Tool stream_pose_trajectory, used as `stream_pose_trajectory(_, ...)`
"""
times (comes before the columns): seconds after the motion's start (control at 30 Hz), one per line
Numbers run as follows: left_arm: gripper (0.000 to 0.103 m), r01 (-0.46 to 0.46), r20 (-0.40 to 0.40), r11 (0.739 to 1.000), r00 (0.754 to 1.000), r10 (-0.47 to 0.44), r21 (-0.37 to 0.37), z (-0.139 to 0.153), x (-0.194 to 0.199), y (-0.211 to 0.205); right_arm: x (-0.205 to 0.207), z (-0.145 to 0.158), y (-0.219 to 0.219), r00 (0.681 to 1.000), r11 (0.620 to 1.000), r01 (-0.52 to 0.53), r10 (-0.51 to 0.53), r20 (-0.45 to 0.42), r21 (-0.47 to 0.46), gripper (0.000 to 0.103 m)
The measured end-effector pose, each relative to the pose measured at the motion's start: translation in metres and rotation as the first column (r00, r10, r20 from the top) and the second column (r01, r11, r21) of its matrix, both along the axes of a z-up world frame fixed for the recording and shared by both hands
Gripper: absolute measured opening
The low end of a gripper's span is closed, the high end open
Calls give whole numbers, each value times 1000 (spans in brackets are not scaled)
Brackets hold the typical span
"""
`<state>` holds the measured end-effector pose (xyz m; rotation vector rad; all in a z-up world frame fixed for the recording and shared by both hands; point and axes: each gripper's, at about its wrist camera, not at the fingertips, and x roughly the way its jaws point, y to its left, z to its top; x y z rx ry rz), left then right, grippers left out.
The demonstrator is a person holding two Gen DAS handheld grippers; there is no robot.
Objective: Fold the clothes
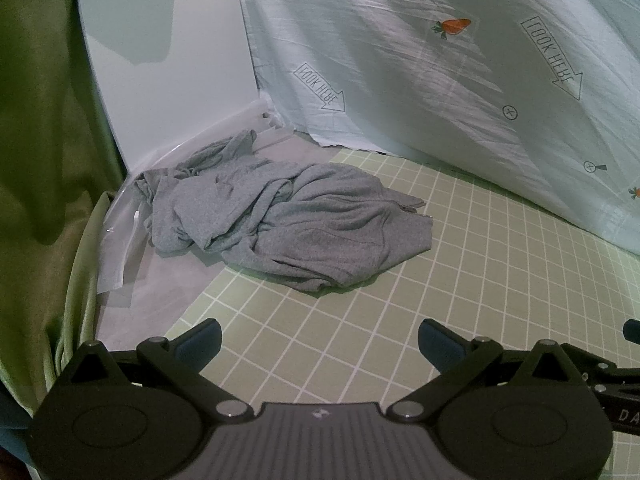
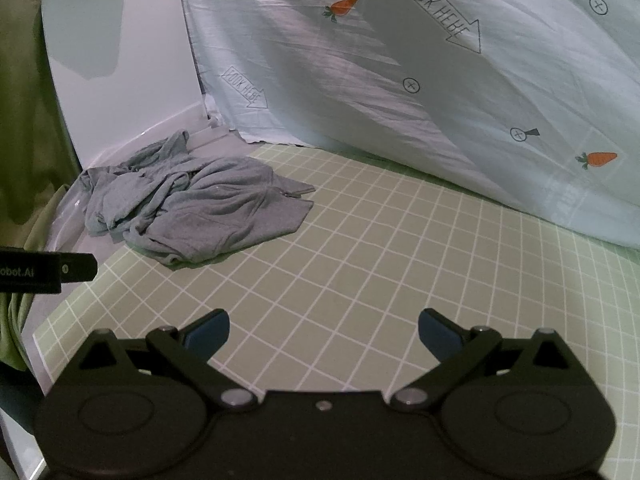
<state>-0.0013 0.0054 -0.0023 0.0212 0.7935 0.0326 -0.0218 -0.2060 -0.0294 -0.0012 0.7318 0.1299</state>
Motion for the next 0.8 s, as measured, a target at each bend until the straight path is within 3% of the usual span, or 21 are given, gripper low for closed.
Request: stream_pose_trajectory(0.8, 103, 0, -7, 1000, 1000, 0, -28, -1, 8, 2, 3, -2, -4, 1000, 1000, -23, 23, 16, 6, 103)
